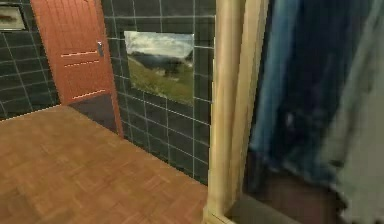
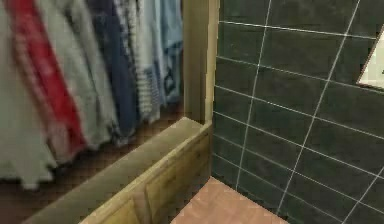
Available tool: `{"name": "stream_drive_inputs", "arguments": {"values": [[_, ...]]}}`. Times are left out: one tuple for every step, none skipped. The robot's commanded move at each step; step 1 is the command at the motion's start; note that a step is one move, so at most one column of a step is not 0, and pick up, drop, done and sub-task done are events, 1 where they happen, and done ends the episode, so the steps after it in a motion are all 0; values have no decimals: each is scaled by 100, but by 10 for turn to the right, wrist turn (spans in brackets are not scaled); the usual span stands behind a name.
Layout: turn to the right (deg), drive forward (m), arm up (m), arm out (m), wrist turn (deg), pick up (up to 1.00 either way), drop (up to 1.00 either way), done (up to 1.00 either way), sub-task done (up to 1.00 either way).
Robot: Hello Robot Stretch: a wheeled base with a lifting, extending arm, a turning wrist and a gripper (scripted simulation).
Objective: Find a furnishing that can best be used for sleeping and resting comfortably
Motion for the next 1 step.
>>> {"name": "stream_drive_inputs", "arguments": {"values": [[0, 20, 0, 0, 0, 0, 0, 0, 0]]}}
